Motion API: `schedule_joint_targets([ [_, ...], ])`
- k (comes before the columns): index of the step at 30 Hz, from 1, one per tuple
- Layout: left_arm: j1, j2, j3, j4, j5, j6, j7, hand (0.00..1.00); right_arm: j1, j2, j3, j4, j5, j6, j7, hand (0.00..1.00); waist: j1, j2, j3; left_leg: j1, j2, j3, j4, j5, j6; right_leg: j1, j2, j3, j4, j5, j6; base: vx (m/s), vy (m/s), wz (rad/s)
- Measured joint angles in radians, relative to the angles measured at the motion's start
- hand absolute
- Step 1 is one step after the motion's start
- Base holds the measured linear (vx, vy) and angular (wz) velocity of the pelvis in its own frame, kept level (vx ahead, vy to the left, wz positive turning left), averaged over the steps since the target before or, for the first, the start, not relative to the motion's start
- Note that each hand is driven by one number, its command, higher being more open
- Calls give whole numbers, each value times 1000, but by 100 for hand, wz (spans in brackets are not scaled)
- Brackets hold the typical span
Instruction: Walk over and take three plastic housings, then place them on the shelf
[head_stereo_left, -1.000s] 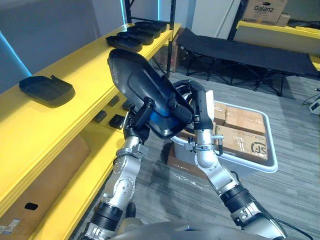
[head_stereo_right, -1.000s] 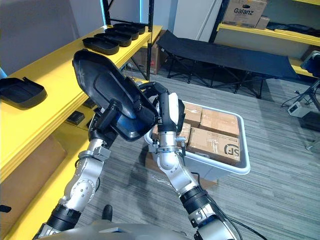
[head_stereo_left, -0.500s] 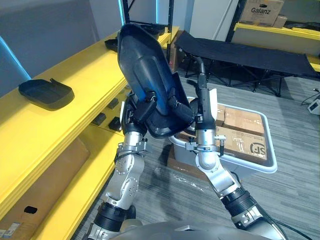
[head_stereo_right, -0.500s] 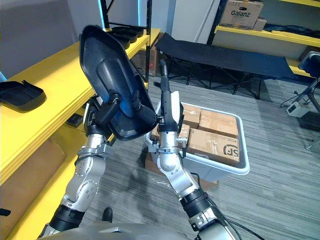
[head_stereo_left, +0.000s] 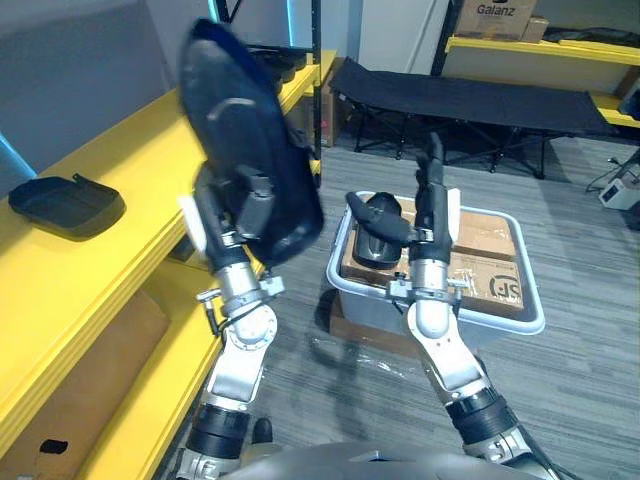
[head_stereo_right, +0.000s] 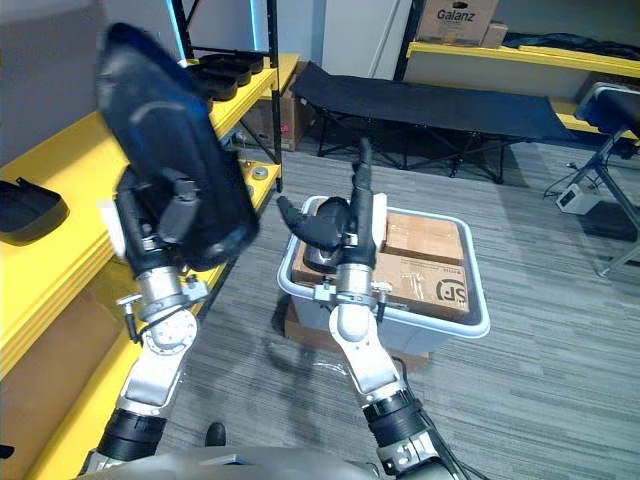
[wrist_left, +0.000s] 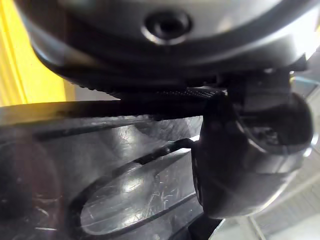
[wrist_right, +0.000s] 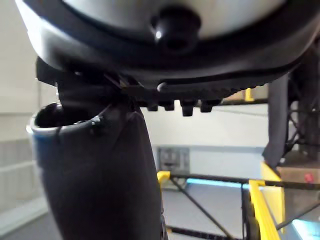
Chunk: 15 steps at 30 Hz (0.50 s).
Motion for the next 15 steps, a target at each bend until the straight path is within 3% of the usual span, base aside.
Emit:
schedule_joint_targets([
  [3, 1, 2, 75, 24, -3, 20, 67, 0, 37, -2, -44, 0, 67, 0, 18, 100, -5, -2, 1, 0, 1, 7, 0, -1, 2, -7, 0, 9, 0, 0, -1, 5, 1, -7],
  [7, 3, 2, 72, 35, -4, 39, 80, 0, 47, 2, -41, 0, 179, -31, 110, 100, -12, -8, 6, 0, 2, 15, 0, 0, 5, -14, 0, 18, -1, 0, 0, 5, -1, -7],
  [11, 5, 2, 43, 45, -11, 32, 45, 0, 96, 16, -40, -41, 480, -67, 393, 100, -16, -13, 9, 0, 3, 22, 0, -1, 4, -17, 0, 22, -1, 1, 1, 2, -1, -3],
  [15, 44, 2, 54, 57, -100, -54, -18, 0, 188, 36, -90, -40, 521, -44, 500, 100, -20, -12, 10, 0, 5, 30, 0, -4, 3, -20, 1, 25, -1, 0, 2, 4, -2, -2],
])
